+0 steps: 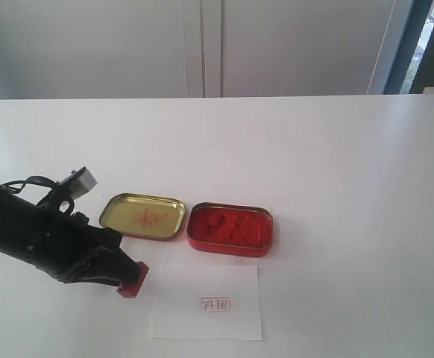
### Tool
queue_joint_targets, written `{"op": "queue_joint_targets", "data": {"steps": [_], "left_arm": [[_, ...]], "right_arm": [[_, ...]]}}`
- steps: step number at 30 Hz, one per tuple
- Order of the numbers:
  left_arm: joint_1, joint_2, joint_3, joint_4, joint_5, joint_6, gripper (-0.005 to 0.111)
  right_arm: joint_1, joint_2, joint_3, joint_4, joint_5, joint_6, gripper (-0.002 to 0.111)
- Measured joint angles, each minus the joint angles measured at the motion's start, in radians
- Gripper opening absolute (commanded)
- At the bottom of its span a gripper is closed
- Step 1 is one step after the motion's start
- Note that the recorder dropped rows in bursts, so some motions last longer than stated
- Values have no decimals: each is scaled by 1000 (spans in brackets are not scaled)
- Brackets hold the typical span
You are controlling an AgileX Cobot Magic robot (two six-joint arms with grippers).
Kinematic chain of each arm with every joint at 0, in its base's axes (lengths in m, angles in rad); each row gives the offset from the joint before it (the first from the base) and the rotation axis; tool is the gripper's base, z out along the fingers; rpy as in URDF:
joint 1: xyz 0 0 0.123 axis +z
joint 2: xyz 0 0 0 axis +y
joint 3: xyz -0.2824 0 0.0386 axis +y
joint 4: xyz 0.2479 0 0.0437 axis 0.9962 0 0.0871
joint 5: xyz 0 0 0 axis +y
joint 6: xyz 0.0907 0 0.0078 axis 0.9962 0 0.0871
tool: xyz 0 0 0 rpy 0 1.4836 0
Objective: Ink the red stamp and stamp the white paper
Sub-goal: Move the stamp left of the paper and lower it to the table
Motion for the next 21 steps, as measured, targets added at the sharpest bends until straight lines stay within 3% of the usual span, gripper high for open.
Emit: {"op": "queue_joint_targets", "data": {"steps": [12,21], "left_arm": [[0,65,0,-4,-83,-4,0],[2,98,0,-28,-72,-8,0]], "right_arm": [[0,0,0,0,0,0,0],[0,0,0,0,0,0,0]]}}
